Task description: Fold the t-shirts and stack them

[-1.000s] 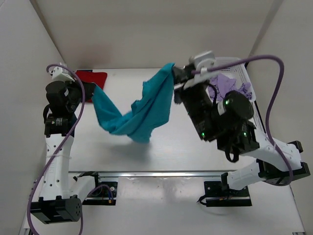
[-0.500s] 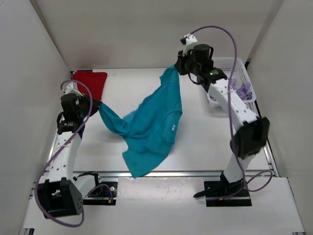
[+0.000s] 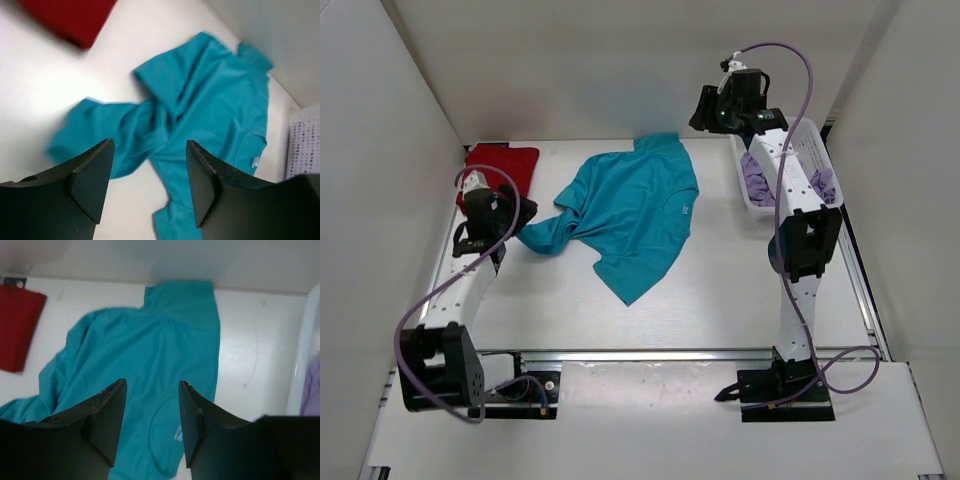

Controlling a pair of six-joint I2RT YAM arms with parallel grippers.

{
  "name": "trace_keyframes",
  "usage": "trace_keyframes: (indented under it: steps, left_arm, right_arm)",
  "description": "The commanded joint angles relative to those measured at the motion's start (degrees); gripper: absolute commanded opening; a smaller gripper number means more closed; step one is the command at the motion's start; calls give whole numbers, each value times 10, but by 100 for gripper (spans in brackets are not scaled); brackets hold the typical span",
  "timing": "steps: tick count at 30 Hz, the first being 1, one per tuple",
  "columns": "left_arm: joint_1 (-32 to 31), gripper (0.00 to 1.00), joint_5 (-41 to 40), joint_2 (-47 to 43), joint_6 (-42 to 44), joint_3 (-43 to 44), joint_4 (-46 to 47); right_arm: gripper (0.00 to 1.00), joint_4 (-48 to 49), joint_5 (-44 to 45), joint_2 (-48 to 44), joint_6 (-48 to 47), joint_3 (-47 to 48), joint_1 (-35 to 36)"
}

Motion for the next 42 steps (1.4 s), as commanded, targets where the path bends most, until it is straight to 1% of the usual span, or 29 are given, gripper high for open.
trace_keyframes:
  steps: [1, 2, 3, 4, 5, 6, 7, 8, 9, 10, 11, 13, 14, 15, 18, 22, 24, 27, 29, 31, 33, 34, 35, 36, 37, 38, 39, 41, 42]
  left_arm:
    - [-93, 69, -126, -72, 61, 15, 38]
    - [-125, 63, -153, -80, 82, 7, 42]
    - [-157, 62, -172, -79, 87, 3, 40]
    - [-169, 62, -180, -72, 100, -7, 37]
    - [-183, 62, -186, -65, 106, -8, 33]
    - [-190, 62, -175, -54, 112, -14, 30]
    - [-193, 62, -164, -31, 112, -16, 32]
    - [-194, 64, -148, -17, 105, -9, 30]
    - [-192, 66, -137, 6, 102, 6, 24]
    - [-191, 66, -134, 32, 102, 15, 21]
    - [-195, 67, -131, 43, 102, 26, 21]
    - [-197, 70, -139, 84, 106, 42, 33]
    - [-192, 72, -140, 94, 106, 54, 36]
    - [-197, 72, -137, 119, 109, 65, 30]
    - [-203, 74, -138, 174, 131, 123, 8]
    - [-215, 78, -144, 238, 149, 171, 0]
    - [-215, 77, -148, 267, 153, 199, -4]
    - [-216, 69, -163, 311, 175, 243, -32]
    - [-216, 68, -198, 332, 193, 259, -47]
    - [-212, 69, -202, 339, 202, 259, -44]
    - [-206, 67, -203, 362, 208, 272, -49]
    - [-204, 62, -203, 369, 211, 276, -56]
    - [-206, 54, -196, 377, 213, 279, -54]
    - [-204, 50, -197, 385, 218, 286, -53]
    - [-202, 37, -190, 388, 207, 295, -64]
    - [-197, 25, -175, 387, 204, 291, -55]
    - [-190, 21, -161, 378, 203, 287, -44]
    - [-181, 7, -154, 356, 189, 275, -35]
    - [-179, 3, -151, 339, 188, 274, -32]
  right_arm:
    - [42, -66, 69, -109, -1, -93, 86]
    - [41, -14, 92, -130, -4, -204, 114]
    - [40, 62, 100, -187, -2, -328, 143]
    - [39, 106, 107, -241, 2, -385, 156]
    - [38, 170, 110, -287, 13, -486, 183]
    - [38, 207, 110, -304, 21, -561, 197]
    - [38, 220, 115, -337, 29, -616, 216]
    - [37, 224, 125, -358, 36, -637, 222]
    - [37, 232, 134, -364, 43, -675, 246]
    - [40, 237, 136, -377, 49, -696, 252]
    - [43, 240, 164, -382, 52, -725, 268]
    - [46, 249, 183, -385, 75, -777, 283]
    - [47, 253, 194, -382, 84, -789, 280]
    - [47, 257, 193, -380, 102, -810, 278]
    - [48, 300, 192, -365, 124, -846, 254]
    - [50, 308, 202, -334, 127, -842, 238]
    - [48, 318, 196, -312, 131, -837, 237]
    - [46, 327, 184, -282, 131, -832, 229]
    - [46, 346, 179, -272, 129, -821, 230]
    - [45, 347, 180, -249, 126, -805, 225]
    - [37, 343, 166, -230, 125, -782, 223]
    - [33, 342, 159, -224, 126, -778, 220]
    - [23, 337, 154, -216, 123, -768, 215]
    - [13, 335, 149, -205, 124, -758, 213]
    - [4, 334, 151, -202, 126, -756, 212]
    - [0, 321, 149, -210, 126, -753, 204]
    - [0, 314, 147, -211, 121, -758, 203]
    - [0, 307, 166, -248, 117, -774, 200]
    - [0, 305, 178, -263, 116, -794, 193]
